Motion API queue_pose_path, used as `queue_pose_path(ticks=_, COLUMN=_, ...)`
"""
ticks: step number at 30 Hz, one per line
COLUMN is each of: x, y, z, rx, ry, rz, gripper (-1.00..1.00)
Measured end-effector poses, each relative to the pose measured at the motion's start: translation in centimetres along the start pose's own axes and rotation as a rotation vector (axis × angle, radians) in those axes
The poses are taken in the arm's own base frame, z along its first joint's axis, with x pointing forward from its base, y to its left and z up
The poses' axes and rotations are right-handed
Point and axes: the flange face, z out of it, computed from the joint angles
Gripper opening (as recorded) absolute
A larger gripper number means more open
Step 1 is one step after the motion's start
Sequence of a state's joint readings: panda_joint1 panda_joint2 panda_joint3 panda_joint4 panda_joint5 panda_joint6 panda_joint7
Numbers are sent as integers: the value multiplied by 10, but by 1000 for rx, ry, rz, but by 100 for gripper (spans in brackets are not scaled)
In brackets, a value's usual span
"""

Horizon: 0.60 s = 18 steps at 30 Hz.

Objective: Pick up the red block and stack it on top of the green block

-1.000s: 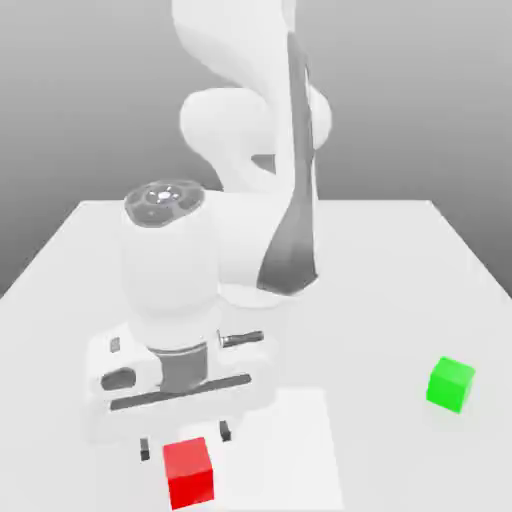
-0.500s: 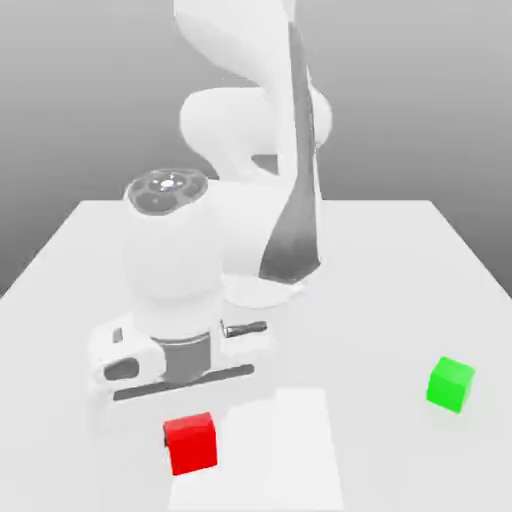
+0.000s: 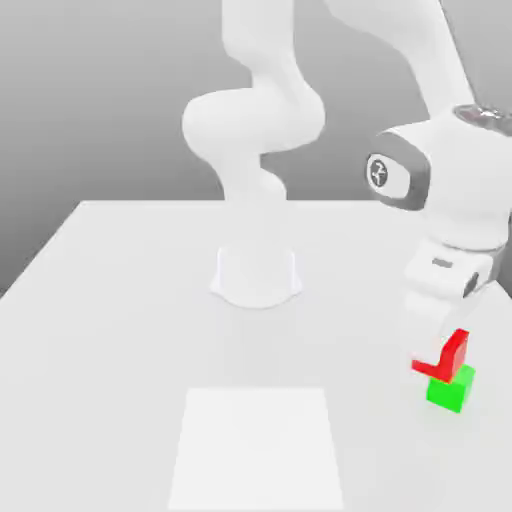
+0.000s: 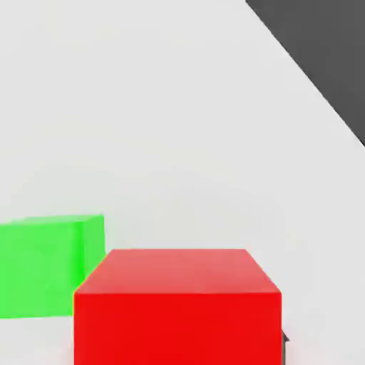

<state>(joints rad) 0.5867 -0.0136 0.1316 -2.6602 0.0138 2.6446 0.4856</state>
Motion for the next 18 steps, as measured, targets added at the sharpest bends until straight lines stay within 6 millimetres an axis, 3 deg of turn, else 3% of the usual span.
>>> queue_pose_path(ticks=2, x=-17, y=-22, z=1, rx=-13, ry=4, rz=-56, gripper=-100)
queue_pose_path(ticks=8, x=-8, y=-3, z=20, rx=-72, ry=9, rz=-18, gripper=-100)
queue_pose_path(ticks=18, x=-9, y=-1, z=54, rx=-109, ry=-2, rz=-26, gripper=-100)
